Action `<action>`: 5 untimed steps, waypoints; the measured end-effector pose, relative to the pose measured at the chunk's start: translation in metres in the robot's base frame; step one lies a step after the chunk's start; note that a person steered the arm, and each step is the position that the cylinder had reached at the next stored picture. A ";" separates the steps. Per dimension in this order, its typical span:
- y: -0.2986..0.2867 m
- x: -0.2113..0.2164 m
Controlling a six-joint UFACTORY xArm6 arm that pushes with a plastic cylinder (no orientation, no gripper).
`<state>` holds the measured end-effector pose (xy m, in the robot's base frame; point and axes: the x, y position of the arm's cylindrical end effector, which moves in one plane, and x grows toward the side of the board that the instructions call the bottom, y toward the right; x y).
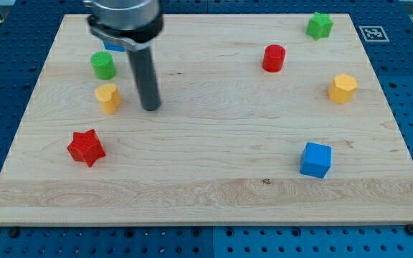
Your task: Slide the blue cube between the red star and yellow heart
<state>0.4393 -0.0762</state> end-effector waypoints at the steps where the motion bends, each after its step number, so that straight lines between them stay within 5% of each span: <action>1: 0.067 0.017; 4: 0.274 0.078; 5: 0.271 0.114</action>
<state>0.5529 0.1951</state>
